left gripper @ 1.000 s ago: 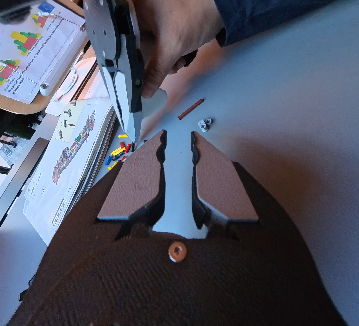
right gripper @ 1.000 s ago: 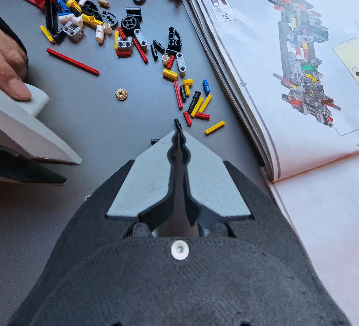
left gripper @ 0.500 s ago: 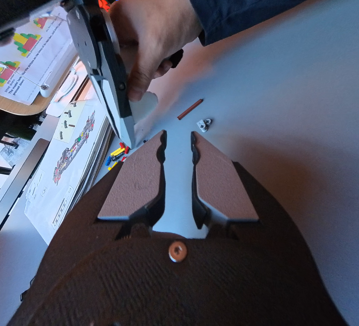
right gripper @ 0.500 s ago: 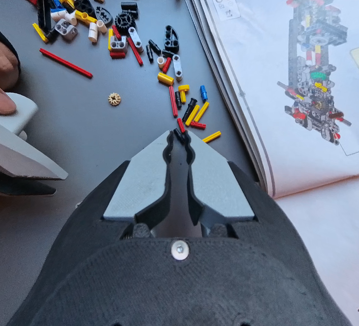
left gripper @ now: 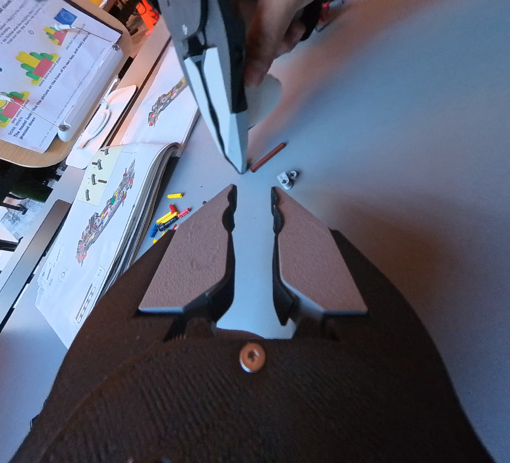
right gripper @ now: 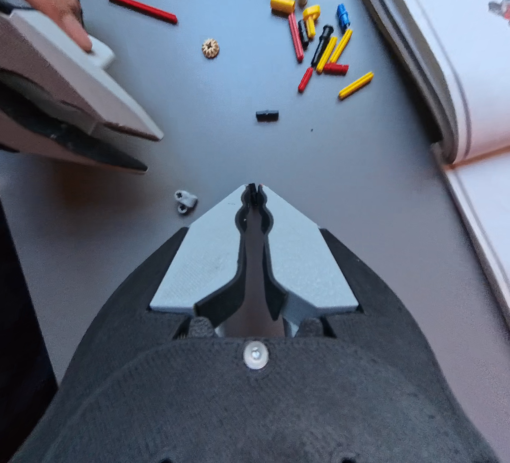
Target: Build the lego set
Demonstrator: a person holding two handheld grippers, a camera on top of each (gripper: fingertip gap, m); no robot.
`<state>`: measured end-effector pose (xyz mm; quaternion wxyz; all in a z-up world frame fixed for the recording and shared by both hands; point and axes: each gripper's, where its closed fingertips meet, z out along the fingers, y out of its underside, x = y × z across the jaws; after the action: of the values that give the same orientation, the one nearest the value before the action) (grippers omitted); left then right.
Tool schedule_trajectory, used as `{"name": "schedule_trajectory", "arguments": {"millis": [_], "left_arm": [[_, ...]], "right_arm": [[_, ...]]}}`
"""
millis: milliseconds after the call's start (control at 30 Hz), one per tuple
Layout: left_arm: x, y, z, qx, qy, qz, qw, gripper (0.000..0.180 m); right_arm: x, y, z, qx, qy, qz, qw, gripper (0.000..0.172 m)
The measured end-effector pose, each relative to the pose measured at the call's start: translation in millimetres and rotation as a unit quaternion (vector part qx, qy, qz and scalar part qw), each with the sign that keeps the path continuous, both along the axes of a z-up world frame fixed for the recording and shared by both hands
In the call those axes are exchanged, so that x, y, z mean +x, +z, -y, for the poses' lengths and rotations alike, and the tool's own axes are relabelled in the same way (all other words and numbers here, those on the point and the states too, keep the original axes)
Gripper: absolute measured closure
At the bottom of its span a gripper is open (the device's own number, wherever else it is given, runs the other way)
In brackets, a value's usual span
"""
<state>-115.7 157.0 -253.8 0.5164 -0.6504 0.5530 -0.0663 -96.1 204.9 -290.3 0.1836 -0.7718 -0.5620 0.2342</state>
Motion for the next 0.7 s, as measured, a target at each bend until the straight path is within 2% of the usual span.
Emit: {"name": "schedule_trajectory", "arguments": {"millis": [100,267,467,700], "left_arm": [[-0.3,-1.4,-0.4,0.001,0.001,-0.004,1.0,0.157],[0.9,1.8,0.8,0.017,-0.003,-0.005,1.0,0.158],[-0.7,4.4,-0.8,0.022,0.001,-0.003,1.0,0.158],[-1.9,5.9,-1.6,0.024,0.004,-0.001,1.0,0.158]], "right_arm": [[5.0,2.1,5.8,0.002,0.001,-0.004,1.0,0.168],[-6.1,21.3,-1.5,-0.006,-0.012,-0.06,0.998,0.164],[-25.6,10.5,-11.7,0.0,-0.008,-0.048,0.999,0.151],[-48.4,7.3,-20.6,0.046,0.002,-0.045,0.998,0.148]]}}
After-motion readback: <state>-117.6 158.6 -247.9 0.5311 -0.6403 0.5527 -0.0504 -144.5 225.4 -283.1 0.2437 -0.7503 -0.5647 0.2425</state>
